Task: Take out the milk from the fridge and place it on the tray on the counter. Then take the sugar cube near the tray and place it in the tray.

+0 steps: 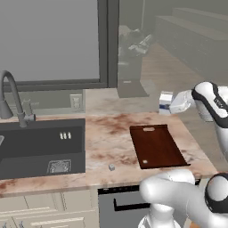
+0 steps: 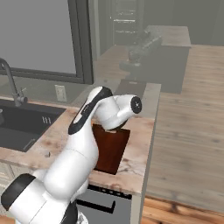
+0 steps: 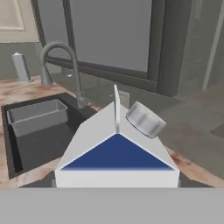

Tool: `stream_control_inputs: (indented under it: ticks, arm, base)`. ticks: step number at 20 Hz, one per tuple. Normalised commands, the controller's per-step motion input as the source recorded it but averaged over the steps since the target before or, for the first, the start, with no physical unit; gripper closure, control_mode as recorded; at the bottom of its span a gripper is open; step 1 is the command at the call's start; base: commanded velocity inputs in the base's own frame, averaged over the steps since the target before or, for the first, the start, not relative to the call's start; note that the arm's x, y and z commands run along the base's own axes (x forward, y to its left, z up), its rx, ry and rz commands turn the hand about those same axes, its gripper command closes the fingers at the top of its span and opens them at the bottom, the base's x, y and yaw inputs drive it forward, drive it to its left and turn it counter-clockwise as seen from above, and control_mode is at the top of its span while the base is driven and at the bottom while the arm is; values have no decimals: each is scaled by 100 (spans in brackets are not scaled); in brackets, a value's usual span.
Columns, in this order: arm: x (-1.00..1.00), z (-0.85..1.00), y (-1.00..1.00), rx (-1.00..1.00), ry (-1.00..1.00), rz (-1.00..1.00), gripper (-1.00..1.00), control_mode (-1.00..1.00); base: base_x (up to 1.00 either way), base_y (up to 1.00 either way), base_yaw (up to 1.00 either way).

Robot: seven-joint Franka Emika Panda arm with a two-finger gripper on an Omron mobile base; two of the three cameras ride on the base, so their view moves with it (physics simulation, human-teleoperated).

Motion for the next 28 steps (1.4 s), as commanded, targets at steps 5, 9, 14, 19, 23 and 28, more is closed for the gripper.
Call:
stream_control_inputs:
  ticks: [5, 9, 14, 19, 23, 28]
  arm:
    - [44, -41, -28, 0, 0, 17, 100, -100]
    - [31, -32, -19, 0, 0, 8, 100, -100]
    - [5, -33, -1, 0, 0, 1, 100, -100]
    - [0, -39, 0, 0, -5, 0, 100, -100]
    - [0, -34, 0, 0, 0, 0, 100, -100]
    - [0, -43, 0, 0, 0, 0, 100, -100]
  base:
    - [0, 0, 0]
    - [0, 0, 0]
    - [0, 0, 0]
    - [0, 0, 0]
    - [0, 0, 0]
    - [0, 0, 0]
